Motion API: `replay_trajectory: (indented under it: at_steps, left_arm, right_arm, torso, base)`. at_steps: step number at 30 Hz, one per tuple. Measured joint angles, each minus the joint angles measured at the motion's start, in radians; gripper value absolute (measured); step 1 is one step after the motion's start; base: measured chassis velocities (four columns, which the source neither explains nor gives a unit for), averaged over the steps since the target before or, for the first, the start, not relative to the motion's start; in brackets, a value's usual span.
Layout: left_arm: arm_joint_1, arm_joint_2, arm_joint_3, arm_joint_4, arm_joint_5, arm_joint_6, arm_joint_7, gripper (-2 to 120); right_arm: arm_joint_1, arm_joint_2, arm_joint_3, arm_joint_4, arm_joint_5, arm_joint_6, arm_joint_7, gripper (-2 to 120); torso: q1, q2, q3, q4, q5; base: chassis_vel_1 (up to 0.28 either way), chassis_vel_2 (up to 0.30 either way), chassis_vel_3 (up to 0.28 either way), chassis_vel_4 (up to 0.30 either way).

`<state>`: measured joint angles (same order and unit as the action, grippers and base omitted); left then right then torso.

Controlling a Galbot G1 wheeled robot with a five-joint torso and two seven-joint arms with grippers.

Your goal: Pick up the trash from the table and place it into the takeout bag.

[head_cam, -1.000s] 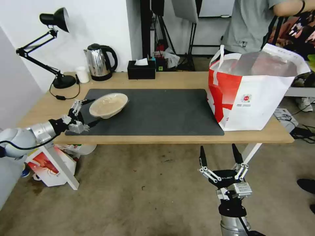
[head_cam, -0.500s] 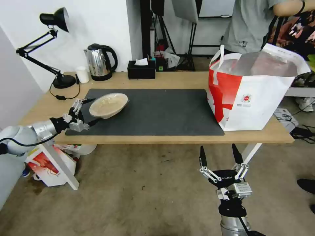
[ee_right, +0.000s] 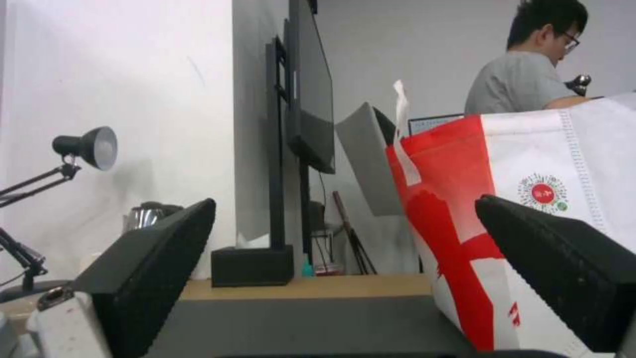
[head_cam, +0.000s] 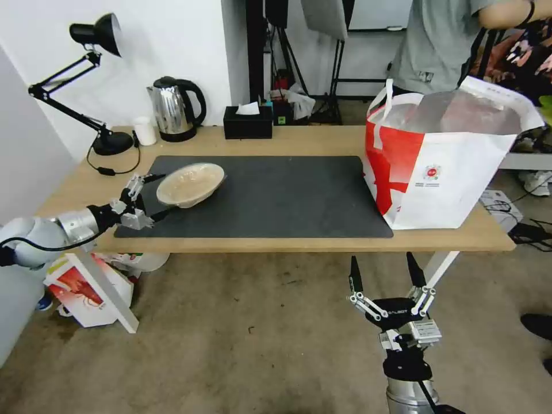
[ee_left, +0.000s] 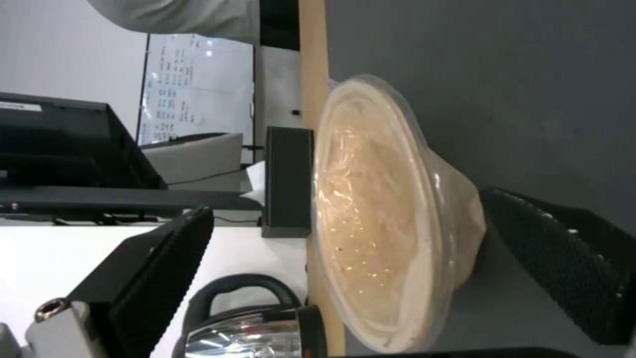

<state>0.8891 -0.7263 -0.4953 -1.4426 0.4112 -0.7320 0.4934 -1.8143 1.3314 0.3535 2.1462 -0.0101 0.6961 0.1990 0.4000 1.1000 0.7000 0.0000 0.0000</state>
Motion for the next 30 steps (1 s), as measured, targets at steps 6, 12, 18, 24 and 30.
replay_trajectory:
  at_steps: [6,12,18,24,30]
  left_arm:
    - [-0.015,-0.007,0.012,0.015,0.01,-0.001,0.001,100]
    - [-0.043,-0.02,0.033,0.029,0.022,-0.003,0.001,100]
    - [-0.055,-0.04,0.047,0.046,0.048,-0.011,0.002,100]
    - [-0.067,-0.05,0.059,0.064,0.075,-0.015,0.003,100]
    - [-0.083,-0.055,0.066,0.086,0.078,-0.014,0.028,99]
  right_arm:
    - [0.0,0.0,0.0,0.0,0.0,0.0,0.0,100]
    - [0.0,0.0,0.0,0.0,0.0,0.0,0.0,100]
    - [0.0,0.0,0.0,0.0,0.0,0.0,0.0,100]
    - [0.0,0.0,0.0,0.0,0.0,0.0,0.0,100]
    - [0.0,0.0,0.0,0.0,0.0,0.0,0.0,100]
  torso:
    - [0.0,0.0,0.0,0.0,0.0]
    - [0.0,0.0,0.0,0.0,0.0]
    - [0.0,0.0,0.0,0.0,0.0]
    - [0.0,0.0,0.0,0.0,0.0]
    - [0.0,0.0,0.0,0.0,0.0]
  base:
    - [0.0,0.0,0.0,0.0]
    - [0.0,0.0,0.0,0.0]
    - [0.0,0.0,0.0,0.0]
    - [0.0,0.0,0.0,0.0]
    - [0.0,0.0,0.0,0.0]
